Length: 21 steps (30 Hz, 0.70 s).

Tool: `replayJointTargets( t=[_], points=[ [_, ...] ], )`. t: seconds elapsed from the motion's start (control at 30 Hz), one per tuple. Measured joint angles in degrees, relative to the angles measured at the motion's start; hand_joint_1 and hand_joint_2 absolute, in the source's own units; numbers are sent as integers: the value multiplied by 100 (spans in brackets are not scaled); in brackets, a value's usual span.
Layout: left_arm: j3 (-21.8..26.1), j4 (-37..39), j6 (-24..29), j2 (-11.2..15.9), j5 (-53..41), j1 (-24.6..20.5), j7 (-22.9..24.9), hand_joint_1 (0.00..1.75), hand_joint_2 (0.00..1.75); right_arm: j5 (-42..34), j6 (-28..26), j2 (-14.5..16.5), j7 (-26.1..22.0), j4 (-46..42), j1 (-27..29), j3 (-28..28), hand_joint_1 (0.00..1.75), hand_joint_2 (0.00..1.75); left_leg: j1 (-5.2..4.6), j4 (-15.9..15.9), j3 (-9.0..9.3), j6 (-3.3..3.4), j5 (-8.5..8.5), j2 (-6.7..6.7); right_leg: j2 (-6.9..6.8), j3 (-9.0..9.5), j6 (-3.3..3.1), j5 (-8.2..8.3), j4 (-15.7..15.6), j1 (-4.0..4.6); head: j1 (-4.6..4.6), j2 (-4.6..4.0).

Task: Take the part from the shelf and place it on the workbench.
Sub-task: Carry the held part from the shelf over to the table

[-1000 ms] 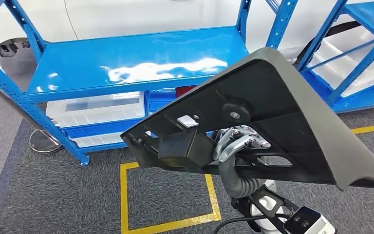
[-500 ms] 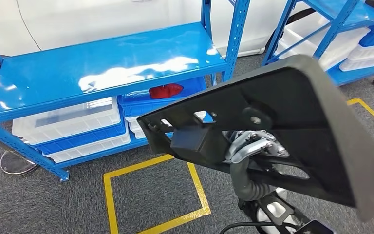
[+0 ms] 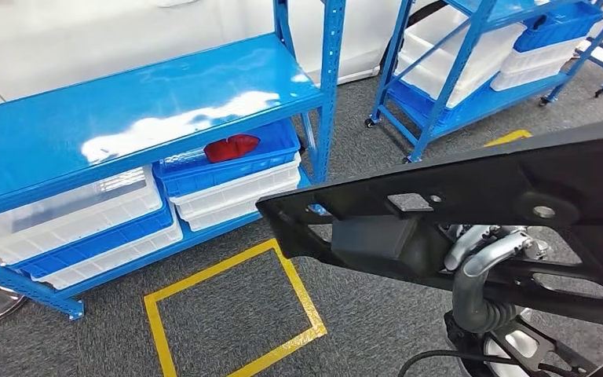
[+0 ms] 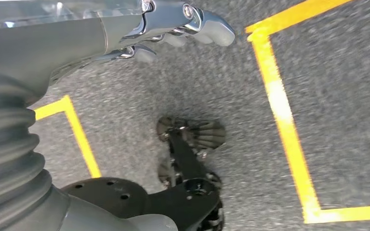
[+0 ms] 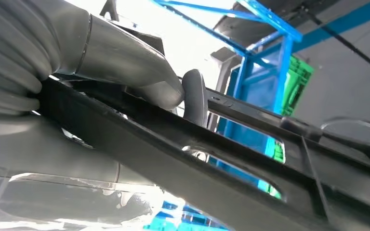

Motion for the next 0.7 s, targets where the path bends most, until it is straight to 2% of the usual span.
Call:
replayJointTargets(
  t=[0.07, 0.1, 0.13, 0.17, 0.23, 0.27, 0.3, 0.33, 0.37, 0.4, 0.47, 0.5, 0.53, 0.57, 0.6, 0.63, 0.67, 0.7],
  points=[
    [-1, 0, 48, 0, -24, -3, 166, 0, 175, -73, 97, 19, 0, -52, 86, -58, 175, 175, -6, -12, 27, -67, -8, 83, 104, -20, -65, 16, 3, 13, -5, 0],
    [-2, 0, 84, 1, -28, -2, 220, 0, 175, -130, 174, 19, 0, -79, 128, -107, 175, 175, 4, 7, 33, -101, -40, 72, 151, -18, -102, 33, -16, 4, -5, 0],
    [-2, 0, 125, -1, -18, 2, 261, 0, 175, -189, 270, 19, 0, -102, 156, -166, 175, 175, 16, 100, 5, -128, -128, -1, 200, -15, -139, 52, -38, -10, -10, 0],
    [0, 0, 171, -3, 4, 10, 291, 0, 175, -241, 377, 21, 0, -118, 171, -224, 175, 175, 29, 316, -79, -152, -283, -114, 250, -11, -171, 71, -60, -26, -16, 0],
    [20, 0, 284, -7, 59, 33, 331, 0, 175, -303, 600, 32, 0, -114, 174, -341, 175, 175, 43, 1105, -424, -177, -706, -350, 361, -26, -207, 89, -65, -22, -27, 0],
    [34, 0, 331, -8, 80, 48, 342, 0, 175, -315, 686, 40, 1, -103, 175, -391, 175, 175, 43, 1495, -600, -181, -853, -397, 428, -35, -216, 94, -63, -13, -28, 0],
    [49, 0, 362, -8, 97, 62, 344, 0, 175, -315, 749, 53, 1, -91, 177, -439, 175, 175, 42, 1719, -705, -176, -893, -416, 501, -40, -220, 98, -60, -5, -28, 0],
    [63, 0, 372, -9, 106, 75, 335, 0, 175, -308, 782, 73, 1, -84, 179, -479, 175, 175, 41, 1691, -693, -163, -803, -426, 574, -39, -220, 101, -54, 1, -28, 0],
    [75, 0, 364, -11, 108, 82, 316, 0, 175, -296, 796, 97, 1, -81, 181, -511, 175, 175, 41, 1413, -564, -144, -611, -445, 646, -33, -217, 103, -48, 5, -28, 0],
    [87, 0, 339, -14, 105, 85, 290, 0, 175, -275, 801, 129, 1, -83, 183, -539, 175, 175, 41, 973, -361, -118, -373, -516, 712, -25, -211, 103, -41, 6, -28, 0],
    [99, 0, 269, -16, 61, 80, 244, 0, 175, -220, 805, 202, 1, -99, 186, -573, 175, 175, 43, 230, -20, -70, -97, -726, 828, -37, -172, 111, -22, 14, -26, 0],
    [101, 0, 236, -16, 25, 73, 231, 0, 175, -195, 805, 239, 1, -109, 189, -581, 175, 175, 37, 56, 51, -53, -61, -799, 879, -58, -141, 121, -15, 8, -23, 0],
    [101, 0, 206, -10, -14, 59, 221, 0, 175, -181, 805, 270, 0, -121, 199, -584, 175, 175, 27, 17, 62, -38, -79, -810, 930, -80, -102, 136, -15, -1, -23, 0],
    [101, -1, 176, -2, -47, 45, 207, 0, 175, -180, 803, 293, 0, -134, 213, -585, 175, 175, 17, 2, 64, -19, -65, -765, 986, -98, -62, 154, -21, -13, -26, 0],
    [101, -1, 147, 8, -73, 29, 183, 0, 175, -193, 802, 309, 0, -147, 231, -586, 175, 175, 23, -20, 73, 14, -45, -708, 992, -108, -30, 155, -16, -21, -22, 0],
    [101, -2, 118, 25, -89, 15, 145, 0, 175, -216, 804, 321, 0, -162, 248, -586, 175, 175, 31, -49, 86, 55, -22, -649, 909, -137, -2, 113, 38, -15, -18, 0],
    [101, -2, 96, 42, -97, 8, 100, 0, 175, -244, 809, 334, 0, -175, 259, -585, 175, 175, 41, -79, 97, 91, 0, -582, 777, -216, 22, 3, 202, -6, -9, 0],
    [102, -2, 82, 65, -101, 5, 53, 0, 175, -267, 818, 351, 0, -184, 271, -584, 175, 175, 46, -100, 98, 118, 15, -515, 616, -354, 38, -169, 493, -7, -2, 0]
  ],
)
